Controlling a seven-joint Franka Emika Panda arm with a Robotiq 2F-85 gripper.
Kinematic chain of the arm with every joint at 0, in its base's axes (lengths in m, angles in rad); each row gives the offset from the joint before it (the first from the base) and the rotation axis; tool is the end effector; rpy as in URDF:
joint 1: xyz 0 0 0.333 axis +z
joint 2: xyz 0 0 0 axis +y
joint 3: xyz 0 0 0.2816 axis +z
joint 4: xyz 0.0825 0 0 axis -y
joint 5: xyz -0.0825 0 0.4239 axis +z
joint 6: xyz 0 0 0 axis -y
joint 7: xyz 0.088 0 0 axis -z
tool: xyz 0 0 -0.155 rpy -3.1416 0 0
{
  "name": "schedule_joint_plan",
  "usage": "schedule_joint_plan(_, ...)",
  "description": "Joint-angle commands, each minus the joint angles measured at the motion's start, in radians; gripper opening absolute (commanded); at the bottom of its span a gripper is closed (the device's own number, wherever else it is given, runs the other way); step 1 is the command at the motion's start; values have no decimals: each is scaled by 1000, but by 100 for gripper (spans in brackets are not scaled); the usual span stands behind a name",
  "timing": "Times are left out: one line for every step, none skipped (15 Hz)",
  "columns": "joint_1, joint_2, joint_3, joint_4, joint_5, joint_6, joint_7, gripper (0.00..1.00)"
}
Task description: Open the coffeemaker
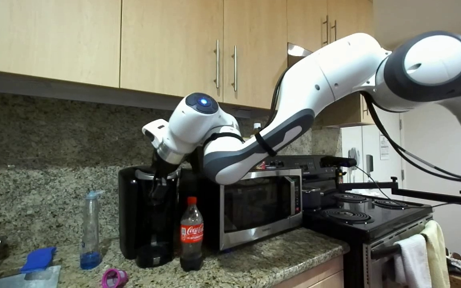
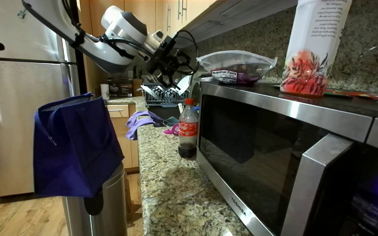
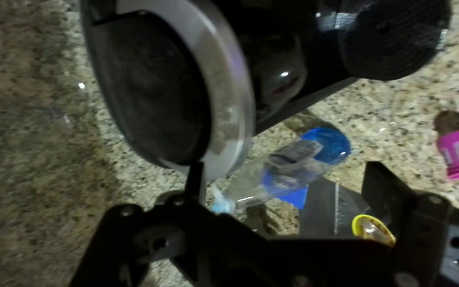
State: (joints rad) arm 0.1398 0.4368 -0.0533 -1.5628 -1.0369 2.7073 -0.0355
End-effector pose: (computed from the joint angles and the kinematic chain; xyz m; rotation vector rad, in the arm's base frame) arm 0.7738 0.0848 0.3851 2.0356 1.0439 0.7950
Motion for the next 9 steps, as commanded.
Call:
schedule_joint_plan(-43,-64,78,-82,155,-76,-137,100)
schedule_joint_plan(-32,-60,60,-69,136,-75,-117,100)
schedule_joint_plan(-12,-57,31,-51,85,-80,-69,100)
schedule_joint_plan(1,-55,8,-38,38,-82,-38,100)
schedule_joint_plan(3,-56,-1,-32,21,-86,-42,100)
schedule_joint_plan(11,-53,-21,-24,-10,-93,-22,100)
schedule_joint_plan(18,-49,-39,-12,-42,-106,-4,100)
schedule_joint_plan(15,-43,-46,-6,-55,-107,-5,100)
schedule_joint_plan(21,-33,-61,9,-88,-116,14,100)
